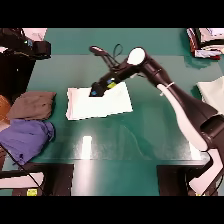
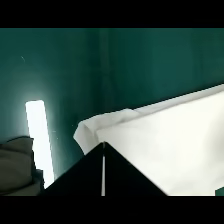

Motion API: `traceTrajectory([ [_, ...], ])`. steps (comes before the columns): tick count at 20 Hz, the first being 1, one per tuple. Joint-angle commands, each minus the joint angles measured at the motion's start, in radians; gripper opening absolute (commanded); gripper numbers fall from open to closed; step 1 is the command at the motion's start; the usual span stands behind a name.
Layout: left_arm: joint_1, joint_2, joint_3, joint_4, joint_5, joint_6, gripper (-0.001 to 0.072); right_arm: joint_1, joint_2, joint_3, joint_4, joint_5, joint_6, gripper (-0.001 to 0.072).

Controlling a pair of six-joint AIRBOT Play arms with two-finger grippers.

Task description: Fold the shirts.

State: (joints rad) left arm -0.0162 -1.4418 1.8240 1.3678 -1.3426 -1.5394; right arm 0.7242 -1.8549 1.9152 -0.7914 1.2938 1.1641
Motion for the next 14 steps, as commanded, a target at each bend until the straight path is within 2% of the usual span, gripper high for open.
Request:
traceTrajectory([
  [1, 0.009, 0.009, 0.001, -0.034, -0.012, 0.003, 0.0025, -0.127, 0.081, -0.179, -0.126, 0.041, 0.041, 0.0521],
  [6, 0.009, 0.009, 0.001, -0.094, 0.003, 0.003, 0.0024, -0.4, 0.184, -0.496, -0.096, -0.034, 0.088, 0.053],
  [8, 0.009, 0.009, 0.001, -0.104, 0.009, 0.003, 0.0024, -0.462, 0.173, -0.565, -0.025, -0.061, 0.071, 0.0618],
  [14, 0.009, 0.009, 0.001, -0.119, 0.019, 0.003, 0.0024, -0.405, 0.028, -0.532, 0.141, -0.072, 0.027, 0.0617],
])
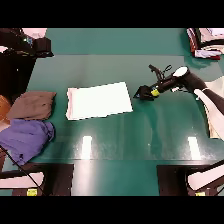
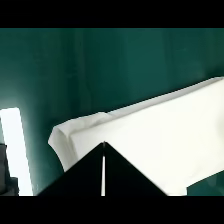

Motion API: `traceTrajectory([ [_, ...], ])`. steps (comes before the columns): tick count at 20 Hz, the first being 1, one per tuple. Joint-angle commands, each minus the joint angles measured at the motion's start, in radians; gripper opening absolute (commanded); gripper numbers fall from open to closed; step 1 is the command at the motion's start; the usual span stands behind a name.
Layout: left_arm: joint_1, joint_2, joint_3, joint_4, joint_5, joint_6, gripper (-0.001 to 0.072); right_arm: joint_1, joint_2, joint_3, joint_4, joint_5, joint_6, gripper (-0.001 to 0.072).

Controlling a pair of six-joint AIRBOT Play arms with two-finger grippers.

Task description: Fold the shirts.

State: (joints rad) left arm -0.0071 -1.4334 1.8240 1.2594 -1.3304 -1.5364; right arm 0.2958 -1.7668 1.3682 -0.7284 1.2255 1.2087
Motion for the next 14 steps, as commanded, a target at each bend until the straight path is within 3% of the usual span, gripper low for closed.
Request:
traceTrajectory([
  [1, 0.0, 0.001, 0.001, -0.011, 0.006, 0.001, 0.0024, 0.048, -0.09, 0.05, 0.085, -0.011, -0.017, 0.0617],
  [3, 0.0, 0.001, 0.001, -0.011, 0.005, 0.0, 0.0024, 0.111, -0.155, 0.136, 0.095, -0.024, -0.015, 0.0612],
  [4, 0.0, 0.001, 0.001, -0.011, 0.006, 0.0, 0.0024, 0.135, -0.185, 0.175, 0.12, -0.023, -0.015, 0.0553],
  [6, -0.001, 0.001, 0.001, -0.012, 0.004, 0.0, 0.0024, 0.18, -0.24, 0.252, 0.153, -0.02, -0.016, 0.0386],
  [9, -0.007, 0.001, 0.001, -0.067, 0.002, 0.003, 0.0024, 0.223, -0.269, 0.323, 0.151, -0.023, -0.042, 0.0015],
  [14, -0.125, 0.001, 0.001, -0.063, 0.006, 0.026, 0.0023, 0.136, -0.226, 0.403, 0.149, 0.048, -0.054, 0.0013],
])
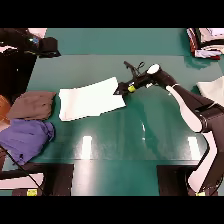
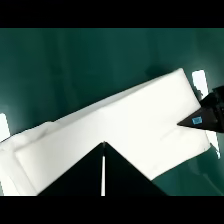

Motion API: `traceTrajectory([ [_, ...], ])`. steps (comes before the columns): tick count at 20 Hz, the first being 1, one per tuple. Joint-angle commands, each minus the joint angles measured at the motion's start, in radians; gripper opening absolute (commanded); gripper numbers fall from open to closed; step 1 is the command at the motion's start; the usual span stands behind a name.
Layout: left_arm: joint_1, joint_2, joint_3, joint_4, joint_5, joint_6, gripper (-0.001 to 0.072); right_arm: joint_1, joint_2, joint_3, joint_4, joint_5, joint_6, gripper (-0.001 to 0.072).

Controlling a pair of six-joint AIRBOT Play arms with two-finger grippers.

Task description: Fold the shirts.

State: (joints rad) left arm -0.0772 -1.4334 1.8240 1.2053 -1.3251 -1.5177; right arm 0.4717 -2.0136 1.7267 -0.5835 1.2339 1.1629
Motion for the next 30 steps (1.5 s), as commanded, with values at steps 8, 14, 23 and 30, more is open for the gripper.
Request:
traceTrajectory([
  [8, -0.304, 0.001, 0.001, -0.008, 0.099, 0.006, 0.0024, -0.532, 0.348, 0.043, -0.312, 0.085, 0.112, 0.0014],
  [14, -0.42, 0.001, 0.001, -0.008, 0.189, 0.007, 0.0024, -0.929, 0.419, 0.043, -0.296, 0.064, 0.131, 0.0014],
  [23, -0.431, -0.011, 0.001, -0.008, 0.189, 0.006, 0.0024, -1.083, 0.42, 0.15, -0.248, 0.005, 0.112, 0.0013],
  [30, -0.431, -0.011, 0.001, -0.007, 0.18, 0.007, 0.0024, -1.122, 0.482, 0.272, -0.264, 0.153, 0.085, 0.0014],
])
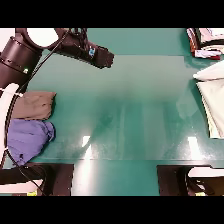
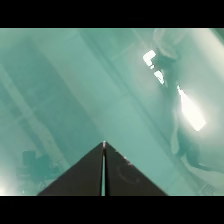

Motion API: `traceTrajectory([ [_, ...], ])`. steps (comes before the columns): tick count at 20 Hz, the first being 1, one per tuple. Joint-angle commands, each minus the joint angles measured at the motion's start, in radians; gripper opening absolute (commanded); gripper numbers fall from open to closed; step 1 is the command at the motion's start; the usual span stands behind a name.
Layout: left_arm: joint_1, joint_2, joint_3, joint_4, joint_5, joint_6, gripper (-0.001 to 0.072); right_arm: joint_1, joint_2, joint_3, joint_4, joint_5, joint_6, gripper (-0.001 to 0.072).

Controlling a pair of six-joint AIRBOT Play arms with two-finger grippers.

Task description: Fold the shirts.

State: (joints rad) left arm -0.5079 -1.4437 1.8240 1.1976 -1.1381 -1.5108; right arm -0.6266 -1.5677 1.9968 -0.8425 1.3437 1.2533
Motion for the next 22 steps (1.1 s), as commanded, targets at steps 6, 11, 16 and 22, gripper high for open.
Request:
traceTrajectory([
  [6, 0.0, 0.0, 0.001, 0.001, -0.018, 0.006, 0.0024, -0.153, 0.244, -0.314, -0.294, 0.097, -0.005, 0.0015],
  [11, 0.0, 0.0, 0.001, 0.001, -0.048, 0.04, 0.0024, -0.314, 0.366, -0.611, -0.398, 0.127, 0.029, 0.0237],
  [16, 0.0, 0.0, 0.001, 0.001, -0.051, 0.053, 0.0024, -0.414, 0.433, -0.779, -0.363, 0.101, 0.029, 0.0476],
  [22, 0.045, 0.04, 0.001, 0.169, -0.126, 0.061, 0.0024, -0.23, 0.457, -0.686, -0.05, 0.024, 0.029, 0.0471],
])
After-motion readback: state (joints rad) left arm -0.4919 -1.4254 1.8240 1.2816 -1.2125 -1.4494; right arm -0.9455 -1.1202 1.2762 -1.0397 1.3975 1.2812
